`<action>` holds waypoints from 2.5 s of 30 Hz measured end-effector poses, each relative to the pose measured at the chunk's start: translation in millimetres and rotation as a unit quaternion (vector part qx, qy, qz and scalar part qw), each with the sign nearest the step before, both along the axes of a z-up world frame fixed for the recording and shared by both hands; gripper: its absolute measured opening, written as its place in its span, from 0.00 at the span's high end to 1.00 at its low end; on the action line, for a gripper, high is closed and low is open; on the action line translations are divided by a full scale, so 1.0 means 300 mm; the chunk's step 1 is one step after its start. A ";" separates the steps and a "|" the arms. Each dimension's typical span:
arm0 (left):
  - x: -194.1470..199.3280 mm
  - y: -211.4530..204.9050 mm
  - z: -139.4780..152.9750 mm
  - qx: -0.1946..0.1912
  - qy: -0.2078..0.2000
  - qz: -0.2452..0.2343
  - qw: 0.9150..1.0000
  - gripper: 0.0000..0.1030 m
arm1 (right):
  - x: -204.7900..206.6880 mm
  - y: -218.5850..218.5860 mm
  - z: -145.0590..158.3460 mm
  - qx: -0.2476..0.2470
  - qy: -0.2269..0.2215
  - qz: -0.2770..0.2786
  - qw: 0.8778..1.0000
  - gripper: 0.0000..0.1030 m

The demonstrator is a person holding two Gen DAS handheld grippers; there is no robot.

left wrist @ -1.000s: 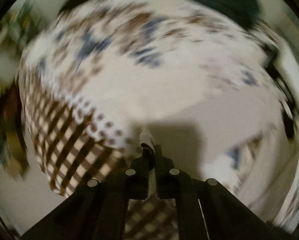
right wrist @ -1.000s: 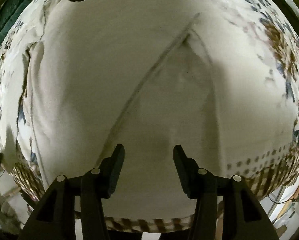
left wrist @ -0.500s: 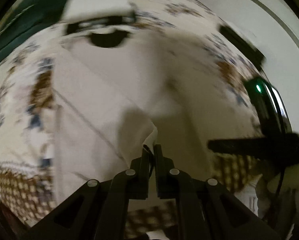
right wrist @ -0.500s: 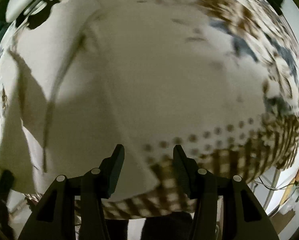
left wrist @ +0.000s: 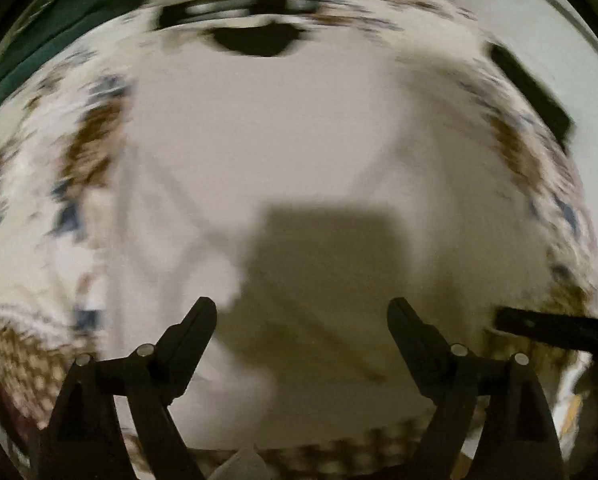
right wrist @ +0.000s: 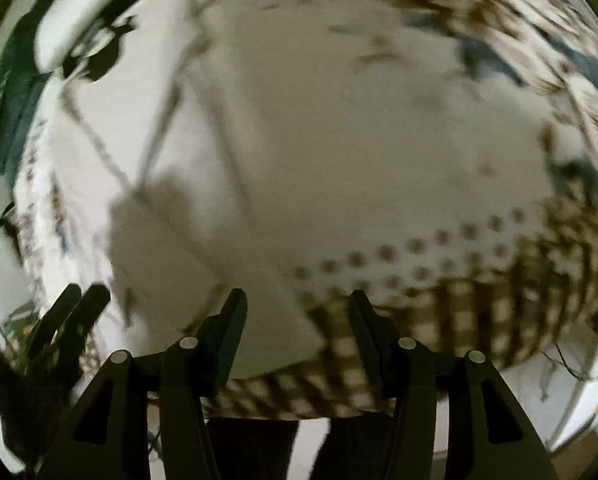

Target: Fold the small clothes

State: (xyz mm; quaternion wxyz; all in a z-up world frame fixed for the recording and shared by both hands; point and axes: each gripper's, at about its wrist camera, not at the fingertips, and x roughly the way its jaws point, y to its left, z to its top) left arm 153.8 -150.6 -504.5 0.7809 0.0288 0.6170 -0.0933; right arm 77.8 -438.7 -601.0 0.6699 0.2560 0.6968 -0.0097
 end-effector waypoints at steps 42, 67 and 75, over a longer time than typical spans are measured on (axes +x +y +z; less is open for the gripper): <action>-0.165 0.688 0.069 -0.160 0.106 0.222 0.956 0.96 | 0.030 -0.108 0.108 0.142 0.019 -0.072 0.987 0.97; 0.431 0.677 -0.138 -0.176 0.060 0.186 0.965 0.48 | 0.649 -0.099 0.053 0.043 -0.049 -0.050 0.997 0.46; 0.549 0.599 -0.202 -0.125 0.033 0.157 0.979 0.97 | 0.797 -0.047 -0.005 -0.013 -0.048 -0.055 0.997 0.92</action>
